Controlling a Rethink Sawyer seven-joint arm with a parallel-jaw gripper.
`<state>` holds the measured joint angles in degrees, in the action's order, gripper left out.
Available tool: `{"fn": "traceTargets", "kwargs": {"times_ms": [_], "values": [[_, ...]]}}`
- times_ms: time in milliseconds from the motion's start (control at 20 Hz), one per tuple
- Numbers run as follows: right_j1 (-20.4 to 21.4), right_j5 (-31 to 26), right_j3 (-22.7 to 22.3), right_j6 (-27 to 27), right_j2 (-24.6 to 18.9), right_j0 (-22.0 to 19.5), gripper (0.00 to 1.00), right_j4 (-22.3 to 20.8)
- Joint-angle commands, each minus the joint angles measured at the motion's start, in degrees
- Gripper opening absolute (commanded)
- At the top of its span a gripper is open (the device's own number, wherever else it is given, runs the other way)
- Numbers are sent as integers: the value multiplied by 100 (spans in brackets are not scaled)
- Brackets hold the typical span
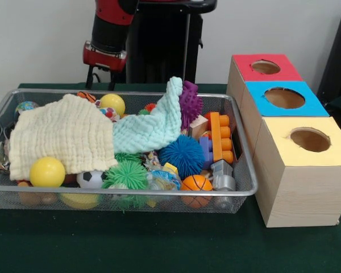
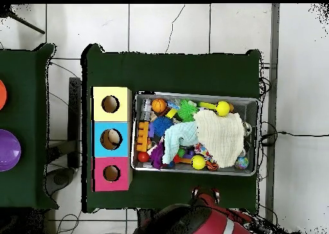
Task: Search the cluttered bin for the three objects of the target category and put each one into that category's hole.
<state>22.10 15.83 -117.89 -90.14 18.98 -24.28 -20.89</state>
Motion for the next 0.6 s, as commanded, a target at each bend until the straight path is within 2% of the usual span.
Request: {"fn": "traceTargets", "kwargs": {"times_ms": [50, 600], "values": [[-291, -170, 1119, -516, -535, -140, 100, -93], [-443, -117, 1451, -513, -593, -160, 100, -139]]}}
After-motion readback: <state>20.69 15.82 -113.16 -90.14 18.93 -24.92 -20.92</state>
